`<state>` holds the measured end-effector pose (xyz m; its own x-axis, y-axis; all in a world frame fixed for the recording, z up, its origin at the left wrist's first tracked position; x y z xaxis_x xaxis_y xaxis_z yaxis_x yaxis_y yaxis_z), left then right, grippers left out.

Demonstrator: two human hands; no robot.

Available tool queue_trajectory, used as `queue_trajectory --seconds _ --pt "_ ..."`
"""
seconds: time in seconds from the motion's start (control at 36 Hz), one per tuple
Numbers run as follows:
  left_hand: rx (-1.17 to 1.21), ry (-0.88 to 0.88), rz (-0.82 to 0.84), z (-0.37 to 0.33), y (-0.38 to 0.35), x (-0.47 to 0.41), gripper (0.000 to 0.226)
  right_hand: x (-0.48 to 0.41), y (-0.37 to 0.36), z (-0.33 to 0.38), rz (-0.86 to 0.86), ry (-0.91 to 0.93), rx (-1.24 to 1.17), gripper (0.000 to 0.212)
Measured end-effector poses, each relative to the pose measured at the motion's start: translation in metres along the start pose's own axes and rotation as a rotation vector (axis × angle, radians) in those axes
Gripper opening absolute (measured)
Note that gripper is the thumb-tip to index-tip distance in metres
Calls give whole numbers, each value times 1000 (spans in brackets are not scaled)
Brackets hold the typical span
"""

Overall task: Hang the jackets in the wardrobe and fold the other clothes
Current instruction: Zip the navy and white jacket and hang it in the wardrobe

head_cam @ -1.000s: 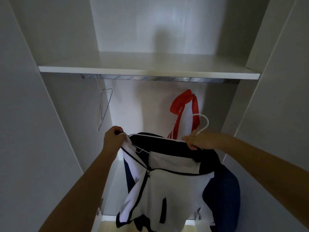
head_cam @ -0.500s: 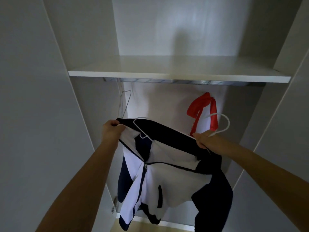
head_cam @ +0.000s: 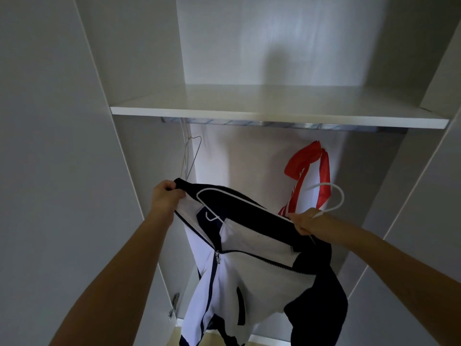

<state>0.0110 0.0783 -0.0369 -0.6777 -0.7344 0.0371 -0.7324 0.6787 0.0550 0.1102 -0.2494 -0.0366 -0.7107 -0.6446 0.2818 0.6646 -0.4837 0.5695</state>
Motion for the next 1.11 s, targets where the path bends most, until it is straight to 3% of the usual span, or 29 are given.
queue_trajectory --seconds 0.17,0.31,0.42,0.58,0.67,0.86,0.94,1.06,1.11 --pt "3 -5 0 0 -4 1 35 10 -3 1 135 -2 -71 57" --pt "-44 -46 89 -4 -4 3 37 9 -3 -6 -55 42 -21 56" --pt "-98 -97 153 -9 -10 6 40 8 -7 -8 -27 25 14 52" --pt "-32 -54 25 -11 -6 2 34 5 -2 -10 -134 80 -42 51" --pt "-53 -43 36 -12 -3 -1 33 0 -6 -15 -80 89 -32 52" --pt "-143 -231 186 -27 -20 10 38 -27 -33 -11 69 -22 294 51" --pt "-214 -323 298 -35 -34 14 39 -43 -39 8 44 -32 389 57" --pt "-283 -296 441 -33 -40 3 36 -68 -30 30 -63 -66 213 52" --pt "-265 -263 491 -26 -41 -6 34 -76 -23 35 -24 -94 202 46"
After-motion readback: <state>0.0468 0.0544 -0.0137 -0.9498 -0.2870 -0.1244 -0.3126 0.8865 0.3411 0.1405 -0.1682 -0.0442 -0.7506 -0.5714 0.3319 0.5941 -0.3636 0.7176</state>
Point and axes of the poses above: each hand's wrist, its own x-axis away from the middle knuckle, its own y-axis out of the back of the hand, z = x × y, the point moved 1 cm from there along -x, towards the middle knuckle, and after that the axes turned 5 degrees about z, right-handed, at the moved point
